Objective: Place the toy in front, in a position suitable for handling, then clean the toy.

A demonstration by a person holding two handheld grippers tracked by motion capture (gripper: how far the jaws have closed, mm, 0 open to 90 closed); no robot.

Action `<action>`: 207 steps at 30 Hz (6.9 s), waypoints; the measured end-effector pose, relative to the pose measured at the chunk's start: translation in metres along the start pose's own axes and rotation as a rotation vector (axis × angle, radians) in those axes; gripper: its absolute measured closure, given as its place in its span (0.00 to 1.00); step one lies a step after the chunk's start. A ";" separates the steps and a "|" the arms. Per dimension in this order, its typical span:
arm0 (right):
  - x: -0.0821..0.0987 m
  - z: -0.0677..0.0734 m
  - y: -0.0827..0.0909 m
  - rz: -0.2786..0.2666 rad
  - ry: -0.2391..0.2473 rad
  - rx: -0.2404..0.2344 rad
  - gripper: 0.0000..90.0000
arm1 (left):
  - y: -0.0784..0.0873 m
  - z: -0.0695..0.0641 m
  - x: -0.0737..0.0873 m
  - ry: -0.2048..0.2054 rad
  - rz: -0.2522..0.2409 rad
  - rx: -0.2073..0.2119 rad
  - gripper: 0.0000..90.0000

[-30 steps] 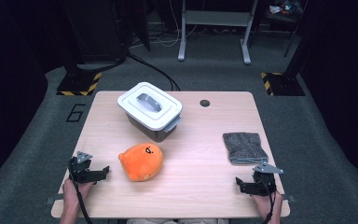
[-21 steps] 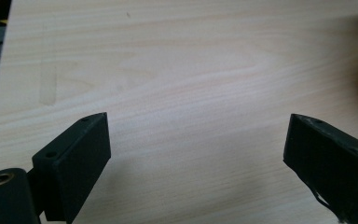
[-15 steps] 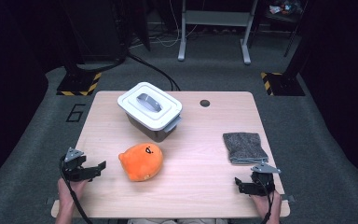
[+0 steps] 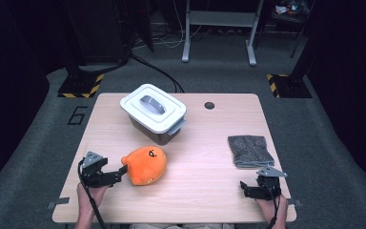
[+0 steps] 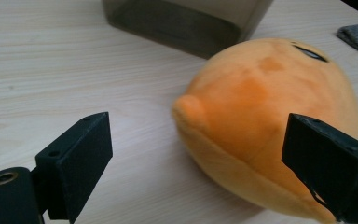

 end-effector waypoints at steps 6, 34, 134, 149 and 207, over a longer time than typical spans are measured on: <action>0.000 0.000 0.000 0.000 -0.001 0.001 0.08 | -0.014 -0.018 -0.003 0.000 0.039 0.004 0.08; 0.000 0.000 0.000 0.000 -0.007 0.002 0.08 | -0.042 -0.018 0.016 -0.012 0.040 0.079 0.71; 0.001 0.000 0.000 0.000 -0.007 0.003 0.09 | -0.141 -0.139 -0.040 -0.226 0.073 0.323 0.29; 0.000 0.000 0.000 -0.001 -0.006 0.004 0.09 | -0.112 -0.151 -0.017 -0.281 0.092 0.335 0.28; -0.074 -0.054 -0.065 0.084 -0.128 0.062 0.72 | -0.148 -0.165 -0.017 -0.290 0.166 0.328 0.79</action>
Point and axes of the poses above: each handheld gripper's, and its own axes: y roughly backward along the jaws, x roughly out of its underside, z roughly to its left, the point moved 5 cm from there along -y, roughly forward along the jaws, and after that the axes turned 8 degrees about x, right-handed, at the moved point
